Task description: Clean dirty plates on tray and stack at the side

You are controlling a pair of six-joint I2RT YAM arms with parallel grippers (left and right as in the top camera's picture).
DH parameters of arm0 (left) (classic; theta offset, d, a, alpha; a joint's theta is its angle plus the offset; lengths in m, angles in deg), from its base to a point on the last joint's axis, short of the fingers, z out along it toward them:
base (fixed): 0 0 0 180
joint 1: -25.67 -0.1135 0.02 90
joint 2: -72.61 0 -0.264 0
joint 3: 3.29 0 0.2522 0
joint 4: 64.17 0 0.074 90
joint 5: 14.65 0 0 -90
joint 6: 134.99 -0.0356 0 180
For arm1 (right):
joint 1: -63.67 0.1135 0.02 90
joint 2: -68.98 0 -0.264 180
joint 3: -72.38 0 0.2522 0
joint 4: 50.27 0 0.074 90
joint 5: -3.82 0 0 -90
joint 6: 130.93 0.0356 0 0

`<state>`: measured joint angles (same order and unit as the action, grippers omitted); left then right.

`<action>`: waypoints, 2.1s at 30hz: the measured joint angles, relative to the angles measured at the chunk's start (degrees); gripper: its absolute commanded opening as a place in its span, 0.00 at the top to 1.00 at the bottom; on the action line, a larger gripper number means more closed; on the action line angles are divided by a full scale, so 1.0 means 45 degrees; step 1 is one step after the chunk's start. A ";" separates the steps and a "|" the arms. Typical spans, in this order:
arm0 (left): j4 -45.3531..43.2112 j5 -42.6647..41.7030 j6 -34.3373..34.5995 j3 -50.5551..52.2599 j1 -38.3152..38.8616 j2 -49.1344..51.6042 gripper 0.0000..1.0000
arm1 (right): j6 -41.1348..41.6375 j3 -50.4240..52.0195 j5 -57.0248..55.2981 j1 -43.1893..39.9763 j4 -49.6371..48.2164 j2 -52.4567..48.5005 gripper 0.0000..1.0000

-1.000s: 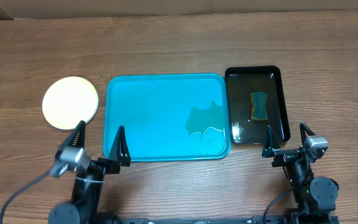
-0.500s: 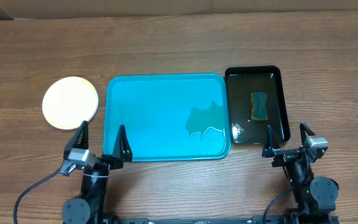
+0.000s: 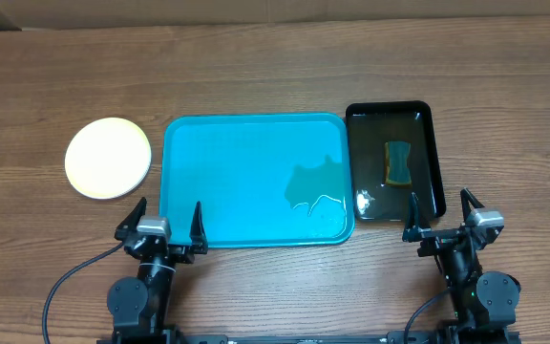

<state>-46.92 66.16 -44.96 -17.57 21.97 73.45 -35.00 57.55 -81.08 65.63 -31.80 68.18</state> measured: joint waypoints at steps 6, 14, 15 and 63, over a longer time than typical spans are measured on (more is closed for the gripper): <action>0.0000 0.0000 -0.0835 0.0000 0.0000 0.0000 0.00 | 0.0000 0.0000 0.0005 0.0000 0.0005 0.0000 0.00; 0.0000 0.0000 -0.1098 0.0000 0.0000 0.0000 0.00 | -0.0005 0.0000 0.0000 0.0000 0.0000 0.0000 0.00; 0.0000 0.0000 -0.1098 0.0000 0.0000 0.0000 0.00 | 0.0000 0.0000 0.0000 0.0000 0.0000 0.0000 0.00; 0.0000 0.0000 -0.1098 0.0000 0.0000 0.0000 0.00 | 0.0005 0.0000 0.0000 0.0000 0.0000 0.0000 0.00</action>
<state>-46.92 66.16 -49.90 -17.57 21.97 73.45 -34.98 57.55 -81.08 65.63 -31.80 68.18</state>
